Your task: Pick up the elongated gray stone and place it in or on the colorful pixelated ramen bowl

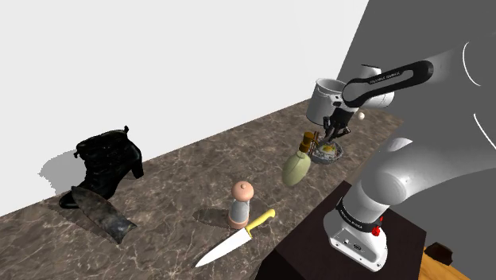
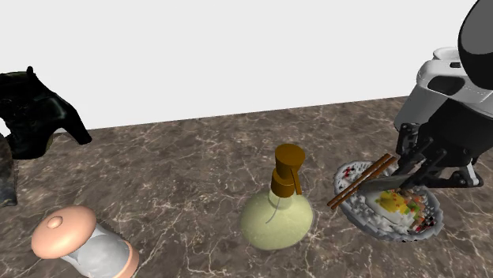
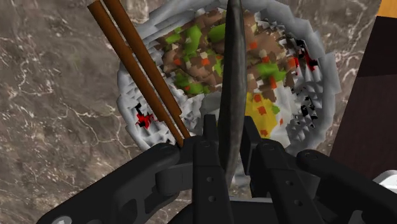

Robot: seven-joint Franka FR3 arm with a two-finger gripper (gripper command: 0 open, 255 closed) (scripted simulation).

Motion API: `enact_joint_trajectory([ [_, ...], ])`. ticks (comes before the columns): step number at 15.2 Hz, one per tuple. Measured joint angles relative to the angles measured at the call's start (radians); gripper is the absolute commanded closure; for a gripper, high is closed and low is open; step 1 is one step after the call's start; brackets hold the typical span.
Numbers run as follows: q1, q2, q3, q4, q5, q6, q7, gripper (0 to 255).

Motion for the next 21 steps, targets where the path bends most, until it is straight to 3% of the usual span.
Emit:
enact_joint_trajectory([
  [3, 0.017, 0.033, -0.029, -0.013, 0.002, 0.051, -0.009, 255],
  [9, 0.019, 0.037, -0.032, -0.014, 0.002, 0.057, -0.01, 255],
  [10, 0.018, 0.037, -0.032, -0.015, 0.002, 0.057, -0.01, 0],
  [16, 0.019, 0.039, -0.032, -0.018, 0.002, 0.057, -0.009, 0],
  [21, -0.039, -0.076, 0.059, 0.032, -0.001, -0.106, 0.008, 0],
])
